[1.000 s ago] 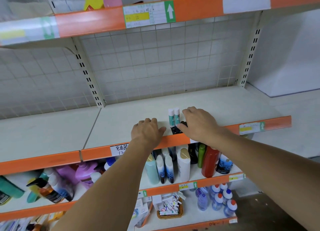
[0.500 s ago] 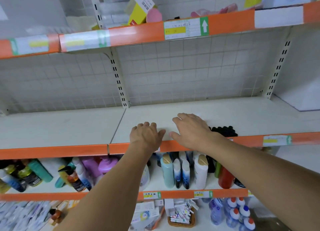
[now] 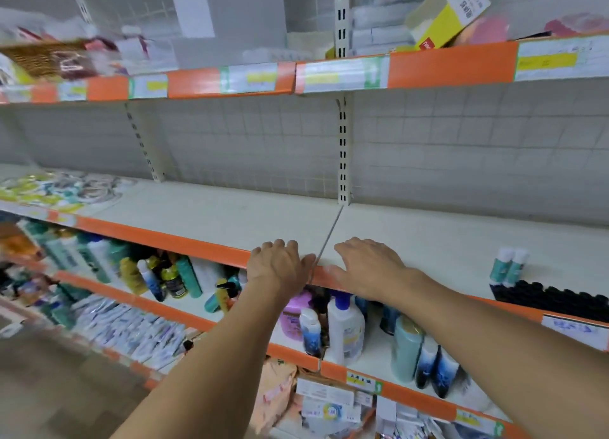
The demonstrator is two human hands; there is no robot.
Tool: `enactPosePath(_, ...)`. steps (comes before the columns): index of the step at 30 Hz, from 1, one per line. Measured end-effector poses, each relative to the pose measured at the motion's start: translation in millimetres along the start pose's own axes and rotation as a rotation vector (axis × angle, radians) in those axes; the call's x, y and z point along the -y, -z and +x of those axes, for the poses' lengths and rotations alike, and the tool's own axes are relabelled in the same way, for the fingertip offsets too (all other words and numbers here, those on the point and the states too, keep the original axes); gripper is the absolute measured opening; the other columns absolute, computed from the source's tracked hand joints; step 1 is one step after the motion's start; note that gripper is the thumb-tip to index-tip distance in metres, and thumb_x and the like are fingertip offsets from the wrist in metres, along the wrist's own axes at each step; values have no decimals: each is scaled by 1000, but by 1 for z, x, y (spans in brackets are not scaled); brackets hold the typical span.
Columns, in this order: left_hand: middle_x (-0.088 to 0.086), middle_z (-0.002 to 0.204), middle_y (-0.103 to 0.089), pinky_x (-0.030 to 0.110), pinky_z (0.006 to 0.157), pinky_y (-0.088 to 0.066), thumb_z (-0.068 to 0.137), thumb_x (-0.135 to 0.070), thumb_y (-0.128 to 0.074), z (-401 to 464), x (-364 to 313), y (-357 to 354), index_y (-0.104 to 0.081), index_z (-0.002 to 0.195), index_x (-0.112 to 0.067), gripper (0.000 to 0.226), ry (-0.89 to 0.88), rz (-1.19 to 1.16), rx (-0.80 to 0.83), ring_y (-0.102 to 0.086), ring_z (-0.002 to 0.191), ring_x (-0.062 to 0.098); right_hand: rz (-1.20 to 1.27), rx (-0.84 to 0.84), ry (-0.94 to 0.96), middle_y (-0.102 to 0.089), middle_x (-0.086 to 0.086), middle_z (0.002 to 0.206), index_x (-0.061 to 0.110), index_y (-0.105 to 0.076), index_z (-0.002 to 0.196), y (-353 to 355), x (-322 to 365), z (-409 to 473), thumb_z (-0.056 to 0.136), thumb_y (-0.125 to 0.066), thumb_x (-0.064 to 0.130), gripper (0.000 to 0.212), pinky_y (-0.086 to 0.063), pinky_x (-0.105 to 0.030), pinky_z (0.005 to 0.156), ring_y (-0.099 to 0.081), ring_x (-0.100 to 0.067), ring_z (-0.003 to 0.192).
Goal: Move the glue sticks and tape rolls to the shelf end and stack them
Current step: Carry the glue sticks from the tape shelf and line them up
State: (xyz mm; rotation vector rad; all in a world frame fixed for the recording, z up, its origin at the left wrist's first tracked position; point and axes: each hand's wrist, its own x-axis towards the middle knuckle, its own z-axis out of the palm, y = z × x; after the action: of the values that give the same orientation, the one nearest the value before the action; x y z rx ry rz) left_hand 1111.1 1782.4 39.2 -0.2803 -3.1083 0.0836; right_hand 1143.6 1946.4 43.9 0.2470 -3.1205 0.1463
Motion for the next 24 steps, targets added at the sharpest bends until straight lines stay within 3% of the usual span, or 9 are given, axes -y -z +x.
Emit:
enactPosePath(5, 8, 133, -54, 41, 99, -38, 101, -56, -24, -4, 71, -6, -49, 134, -17, 57, 111, -16, -16, -50, 123, 28, 4, 21, 101, -56, -11, 128, 16, -55, 122, -12, 64, 40, 98, -41, 56, 49, -42, -41, 92, -54, -32, 116)
enactPosePath(11, 10, 134, -53, 43, 100, -40, 101, -55, -25, -12, 153, -17, -47, 136, -17, 56, 236, -30, 13, -49, 124, 30, 24, 44, 243, -55, -10, 125, 15, -53, 127, -23, 142, 83, 99, -41, 55, 51, -41, -40, 90, -54, -31, 114)
enactPosePath(16, 9, 125, -56, 42, 91, -43, 101, -55, -28, -22, 212, -23, -50, 127, -15, 52, 346, -6, 9, -53, 116, 30, 37, 33, 356, -61, -10, 113, 15, -58, 109, -31, 198, 111, 97, -47, 50, 39, -40, -36, 77, -59, -31, 101)
enactPosePath(20, 10, 123, -57, 44, 90, -43, 99, -58, -31, -27, 253, -27, -52, 123, -15, 53, 407, -36, 37, -53, 115, 31, 3, 38, 462, -58, -8, 114, 19, -46, 96, -35, 238, 131, 96, -49, 51, 33, -38, -37, 77, -57, -32, 107)
enactPosePath(24, 9, 123, -57, 42, 88, -42, 101, -52, -34, -36, 290, -29, -52, 126, -18, 46, 463, -7, 23, -54, 114, 31, -32, 65, 531, -56, -9, 118, 15, -56, 118, -39, 277, 156, 95, -50, 48, 41, -46, -40, 88, -55, -32, 111)
